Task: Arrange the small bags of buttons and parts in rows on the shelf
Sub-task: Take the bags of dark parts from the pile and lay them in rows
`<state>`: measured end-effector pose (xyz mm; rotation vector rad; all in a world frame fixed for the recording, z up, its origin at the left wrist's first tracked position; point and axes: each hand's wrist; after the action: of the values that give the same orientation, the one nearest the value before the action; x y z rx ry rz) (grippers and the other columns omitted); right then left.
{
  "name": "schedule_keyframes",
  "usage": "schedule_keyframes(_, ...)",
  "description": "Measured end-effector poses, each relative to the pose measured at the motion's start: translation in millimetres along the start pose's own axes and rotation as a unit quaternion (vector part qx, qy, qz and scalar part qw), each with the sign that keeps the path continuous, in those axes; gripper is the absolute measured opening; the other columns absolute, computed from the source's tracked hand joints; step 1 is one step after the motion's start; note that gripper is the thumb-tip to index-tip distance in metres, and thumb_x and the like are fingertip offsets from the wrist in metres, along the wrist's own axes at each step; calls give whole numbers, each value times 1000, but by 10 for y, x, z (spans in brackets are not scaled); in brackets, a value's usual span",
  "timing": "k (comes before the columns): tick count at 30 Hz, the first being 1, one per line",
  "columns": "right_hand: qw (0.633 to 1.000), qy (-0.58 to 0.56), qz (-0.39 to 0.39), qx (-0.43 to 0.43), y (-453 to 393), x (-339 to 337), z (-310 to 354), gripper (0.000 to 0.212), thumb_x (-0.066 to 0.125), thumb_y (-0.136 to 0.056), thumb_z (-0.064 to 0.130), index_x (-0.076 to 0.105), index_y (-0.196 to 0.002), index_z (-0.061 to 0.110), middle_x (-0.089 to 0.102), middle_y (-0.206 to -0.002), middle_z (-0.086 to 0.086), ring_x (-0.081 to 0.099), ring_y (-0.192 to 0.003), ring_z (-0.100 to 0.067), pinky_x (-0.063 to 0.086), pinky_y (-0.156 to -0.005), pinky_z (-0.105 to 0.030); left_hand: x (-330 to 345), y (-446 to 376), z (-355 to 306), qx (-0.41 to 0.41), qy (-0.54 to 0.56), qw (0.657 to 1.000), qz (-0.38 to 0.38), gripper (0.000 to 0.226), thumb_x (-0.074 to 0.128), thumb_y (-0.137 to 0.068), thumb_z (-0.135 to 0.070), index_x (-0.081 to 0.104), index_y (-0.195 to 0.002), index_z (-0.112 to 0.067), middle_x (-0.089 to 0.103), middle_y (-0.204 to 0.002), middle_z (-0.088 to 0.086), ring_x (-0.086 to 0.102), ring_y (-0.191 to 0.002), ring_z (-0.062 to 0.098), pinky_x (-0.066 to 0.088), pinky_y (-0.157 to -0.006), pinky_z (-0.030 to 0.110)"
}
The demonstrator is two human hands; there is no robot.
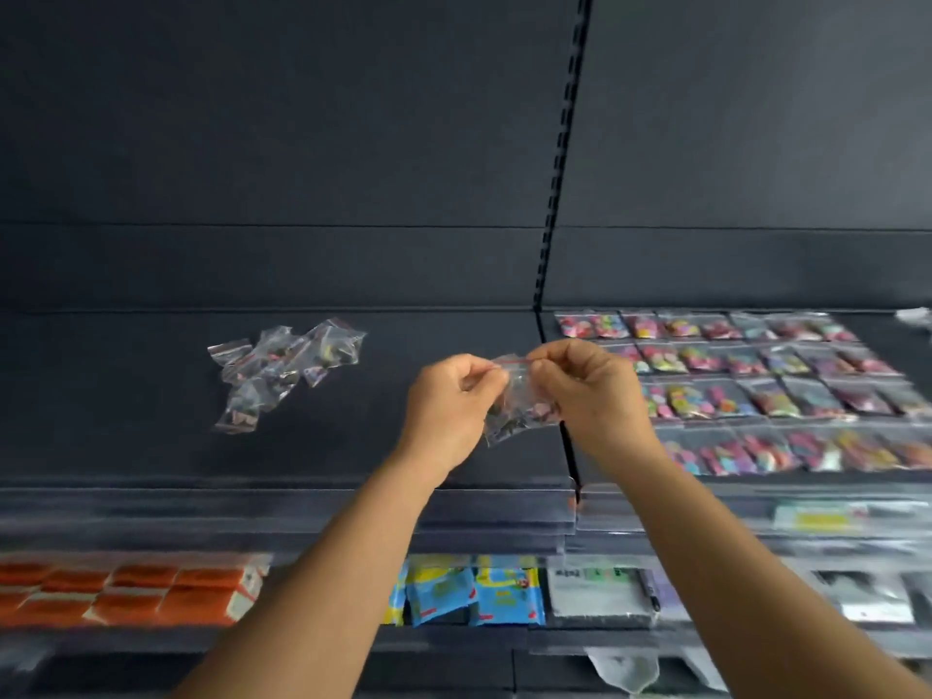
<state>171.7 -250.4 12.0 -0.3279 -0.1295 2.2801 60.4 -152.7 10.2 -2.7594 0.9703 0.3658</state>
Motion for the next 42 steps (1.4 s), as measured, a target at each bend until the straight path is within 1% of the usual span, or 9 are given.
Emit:
schedule_keyframes(6, 996, 43, -77, -5, 222, -714, -20, 19, 65, -85, 12, 65, -76, 29, 67, -63, 10, 61, -56, -4, 50, -53, -16, 662, 68, -331, 18, 19, 995, 98, 10, 67, -85, -21, 71, -77, -17, 72, -71, -1, 64, -61, 7, 57, -60, 31)
schedule_keyframes(8, 997, 24, -67, 21, 281, -969, -31, 11, 70, -82, 18, 65, -87, 26, 69, -68, 8, 65, -62, -6, 50, -55, -17, 895, 77, -444, 30, 15, 993, 112, 12, 67, -84, -20, 70, -72, -19, 71, -68, -3, 63, -61, 6, 56, -59, 27)
schedule_keyframes(11, 997, 31, -26, 72, 361, -1366, -96, 23, 75, -78, 22, 64, -97, 21, 73, -77, 2, 69, -68, -15, 57, -62, -27, 1288, 97, -606, 62, -4, 990, 129, 15, 65, -83, -22, 68, -68, -22, 70, -68, -8, 63, -64, 4, 51, -63, 22)
schedule_keyframes(18, 989, -17, -58, 132, 523, -2581, -352, 13, 73, -75, 0, 65, -80, 9, 71, -71, -5, 69, -69, -19, 58, -67, -27, 2361, 157, -1017, 88, -9, 987, 136, 14, 65, -85, -26, 70, -81, -13, 71, -79, -3, 66, -78, 11, 51, -71, 24)
schedule_keyframes(22, 987, -67, -67, 131, 571, -3342, -422, 18, 72, -79, 10, 66, -96, 6, 71, -87, -10, 68, -79, -18, 56, -73, -26, 3059, 250, -1272, 98, -8, 983, 155, 12, 66, -85, -25, 70, -77, -18, 70, -74, -6, 62, -65, -1, 51, -64, 18)
schedule_keyframes(29, 977, -61, -139, 149, 588, -4264, -561, 3, 68, -83, 8, 69, -83, 5, 68, -74, -7, 61, -63, -13, 52, -58, -20, 4030, 406, -1542, 94, -3, 981, 167, 13, 64, -86, -23, 70, -81, -13, 72, -77, 1, 68, -76, 19, 56, -76, 39)
schedule_keyframes(35, 965, -49, -195, 171, 609, -4844, -765, 7, 65, -84, 7, 70, -82, 12, 67, -70, -1, 56, -69, -16, 50, -65, -25, 4628, 409, -1659, 106, -14, 974, 198, 11, 65, -87, -24, 69, -79, -17, 71, -75, -5, 66, -74, 11, 54, -71, 29)
schedule_keyframes(39, 961, -53, -210, 174, 511, -5059, -826, 12, 70, -82, 23, 71, -82, 11, 66, -68, 0, 56, -65, -13, 48, -65, -28, 4949, 310, -1729, 134, -34, 961, 241, 15, 63, -87, -25, 68, -75, -19, 71, -69, -6, 65, -67, 5, 53, -66, 23)
schedule_keyframes(42, 949, -50, -259, 172, 376, -5203, -871, 11, 65, -86, 15, 71, -80, 8, 67, -71, -6, 56, -63, -15, 49, -62, -27, 5184, 178, -1773, 156, -37, 952, 261, 17, 63, -87, -23, 66, -71, -19, 69, -65, -8, 59, -57, -2, 47, -58, 16)
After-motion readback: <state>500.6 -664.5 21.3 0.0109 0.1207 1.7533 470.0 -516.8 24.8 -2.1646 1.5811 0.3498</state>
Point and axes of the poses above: each hand's wrist, its own y-axis away from the middle knuckle, its own x-axis out of the palm, z = x × y
